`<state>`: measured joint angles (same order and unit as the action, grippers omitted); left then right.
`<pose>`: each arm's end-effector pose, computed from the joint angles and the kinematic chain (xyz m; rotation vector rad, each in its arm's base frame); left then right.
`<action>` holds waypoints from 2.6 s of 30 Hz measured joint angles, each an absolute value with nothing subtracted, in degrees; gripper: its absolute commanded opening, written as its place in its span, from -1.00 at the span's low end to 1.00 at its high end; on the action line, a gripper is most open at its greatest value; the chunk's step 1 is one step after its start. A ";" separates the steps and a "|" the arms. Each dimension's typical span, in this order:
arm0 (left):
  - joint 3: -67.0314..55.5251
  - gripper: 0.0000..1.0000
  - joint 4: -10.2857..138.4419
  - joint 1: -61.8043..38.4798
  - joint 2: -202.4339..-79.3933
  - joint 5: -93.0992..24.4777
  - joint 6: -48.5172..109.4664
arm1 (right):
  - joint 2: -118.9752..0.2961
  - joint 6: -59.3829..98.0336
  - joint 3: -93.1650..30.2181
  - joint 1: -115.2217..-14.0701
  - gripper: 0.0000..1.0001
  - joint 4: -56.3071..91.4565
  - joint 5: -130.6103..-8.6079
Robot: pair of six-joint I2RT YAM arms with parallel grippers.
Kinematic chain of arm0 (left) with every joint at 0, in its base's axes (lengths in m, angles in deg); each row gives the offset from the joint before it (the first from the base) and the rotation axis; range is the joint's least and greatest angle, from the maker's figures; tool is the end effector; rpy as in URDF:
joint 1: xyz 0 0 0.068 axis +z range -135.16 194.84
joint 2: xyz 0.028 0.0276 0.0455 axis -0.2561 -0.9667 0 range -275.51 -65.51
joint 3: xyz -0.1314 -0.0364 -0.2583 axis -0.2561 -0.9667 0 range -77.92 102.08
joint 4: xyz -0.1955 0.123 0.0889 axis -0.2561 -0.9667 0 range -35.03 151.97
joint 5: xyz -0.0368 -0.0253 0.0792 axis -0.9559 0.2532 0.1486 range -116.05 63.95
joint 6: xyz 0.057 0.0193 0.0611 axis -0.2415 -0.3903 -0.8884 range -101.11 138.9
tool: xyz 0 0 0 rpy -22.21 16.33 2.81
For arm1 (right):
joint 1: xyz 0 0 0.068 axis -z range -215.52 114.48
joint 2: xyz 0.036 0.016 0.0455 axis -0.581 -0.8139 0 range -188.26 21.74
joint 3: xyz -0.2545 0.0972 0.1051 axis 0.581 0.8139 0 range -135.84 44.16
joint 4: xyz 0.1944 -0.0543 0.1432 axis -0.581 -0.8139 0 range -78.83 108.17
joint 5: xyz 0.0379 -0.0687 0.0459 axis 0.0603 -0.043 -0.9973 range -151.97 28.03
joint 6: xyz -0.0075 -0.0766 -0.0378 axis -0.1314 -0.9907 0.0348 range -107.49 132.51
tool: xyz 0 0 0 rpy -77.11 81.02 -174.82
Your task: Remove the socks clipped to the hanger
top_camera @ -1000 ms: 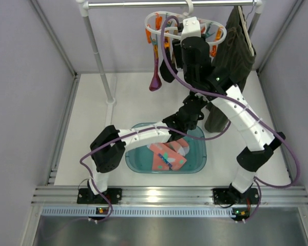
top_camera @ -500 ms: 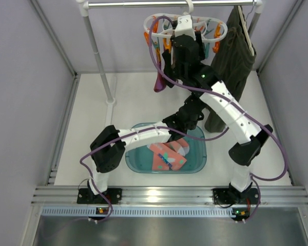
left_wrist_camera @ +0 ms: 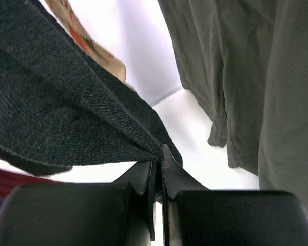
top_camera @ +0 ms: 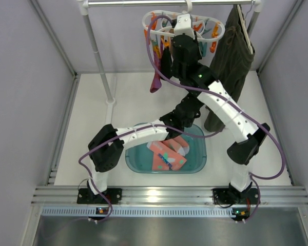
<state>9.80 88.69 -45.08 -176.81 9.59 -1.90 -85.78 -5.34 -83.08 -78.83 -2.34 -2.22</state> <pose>0.2853 -0.4046 0.3483 0.5621 1.4195 -0.0734 0.3458 0.2363 0.5167 -0.0291 1.5977 -0.4769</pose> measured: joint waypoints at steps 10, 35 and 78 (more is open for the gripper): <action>-1.39 -1.00 87.19 -44.08 -170.06 4.43 6.86 | -85.02 -1.36 -82.12 -78.76 -1.00 -2.45 -6.00; -28.14 -1.00 52.52 -44.30 -129.01 -9.34 44.04 | -61.44 10.40 -63.47 -76.10 0.99 -8.92 -45.63; 15.22 0.36 64.17 -13.70 -168.05 -35.52 37.86 | -10.99 19.82 -11.91 -75.57 0.99 -8.05 -62.74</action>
<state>15.22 64.17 -13.70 -168.05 -35.52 37.86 -10.99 19.82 -11.91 -75.57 -8.05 -62.74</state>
